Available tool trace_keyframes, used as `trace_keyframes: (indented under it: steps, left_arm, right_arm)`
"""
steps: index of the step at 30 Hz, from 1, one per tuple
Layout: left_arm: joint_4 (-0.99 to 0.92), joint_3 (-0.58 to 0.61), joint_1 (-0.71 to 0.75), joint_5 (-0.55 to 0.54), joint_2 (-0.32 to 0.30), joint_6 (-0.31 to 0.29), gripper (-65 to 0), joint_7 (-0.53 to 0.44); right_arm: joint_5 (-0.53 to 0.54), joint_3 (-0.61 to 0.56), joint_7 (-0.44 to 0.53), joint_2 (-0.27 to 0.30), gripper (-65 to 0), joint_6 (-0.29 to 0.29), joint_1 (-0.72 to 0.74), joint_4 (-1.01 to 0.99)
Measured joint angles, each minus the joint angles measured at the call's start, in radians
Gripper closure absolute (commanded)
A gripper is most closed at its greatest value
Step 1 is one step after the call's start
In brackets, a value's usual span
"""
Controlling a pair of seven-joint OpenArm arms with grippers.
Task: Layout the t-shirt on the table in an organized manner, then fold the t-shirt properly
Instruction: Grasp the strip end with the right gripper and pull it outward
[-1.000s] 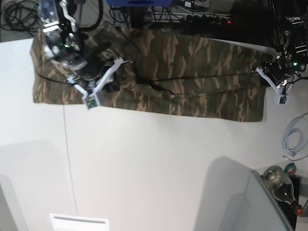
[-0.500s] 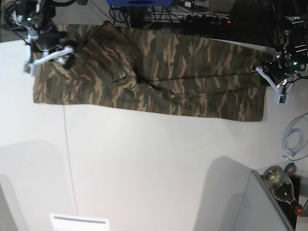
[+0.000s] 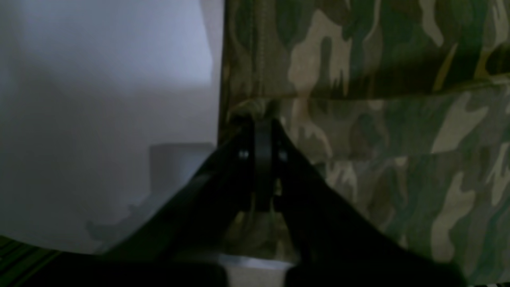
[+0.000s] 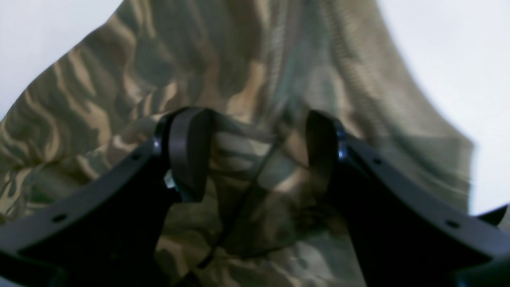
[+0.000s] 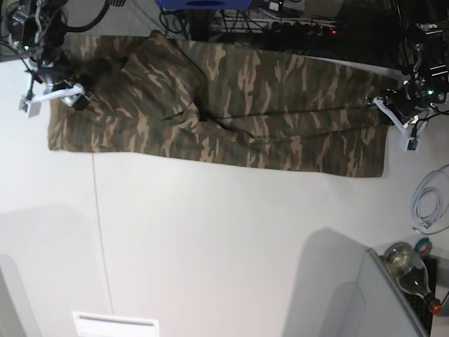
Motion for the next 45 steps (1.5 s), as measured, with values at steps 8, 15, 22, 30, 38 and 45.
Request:
trace_keyframes:
  steps: [8,15,22,30,38,45]
  left_arm:
    - [0.000,0.000,-0.001,0.000,0.002,0.000,0.0,0.000]
    - [-0.001,0.000,-0.001,0.000,0.002,0.000,0.0,0.000]
    - [-0.001,0.000,0.000,0.000,0.003,0.000,0.0,0.000]
    - [-0.002,0.000,-0.001,0.000,0.002,0.000,0.0,0.000]
    - [-0.003,0.000,-0.001,0.000,0.002,0.000,0.0,0.000]
    - [-0.003,0.000,0.000,0.000,0.002,0.000,0.0,0.000]
  right_arm:
    - [-0.003,-0.062,-0.006,0.002,-34.2,0.000,-0.008,0.033]
    - [-0.002,-0.093,-0.006,0.000,-29.0,0.003,-0.005,0.035]
    - [-0.002,-0.090,-0.009,0.000,-1.4,0.003,-0.005,0.050]
    - [0.002,-0.063,-0.211,-0.001,-0.6,0.002,0.069,0.175]
    - [-0.003,-0.049,-0.263,0.002,-0.6,0.002,0.135,0.179]
    - [-0.003,-0.054,-0.263,0.003,-0.6,0.002,0.157,0.180]
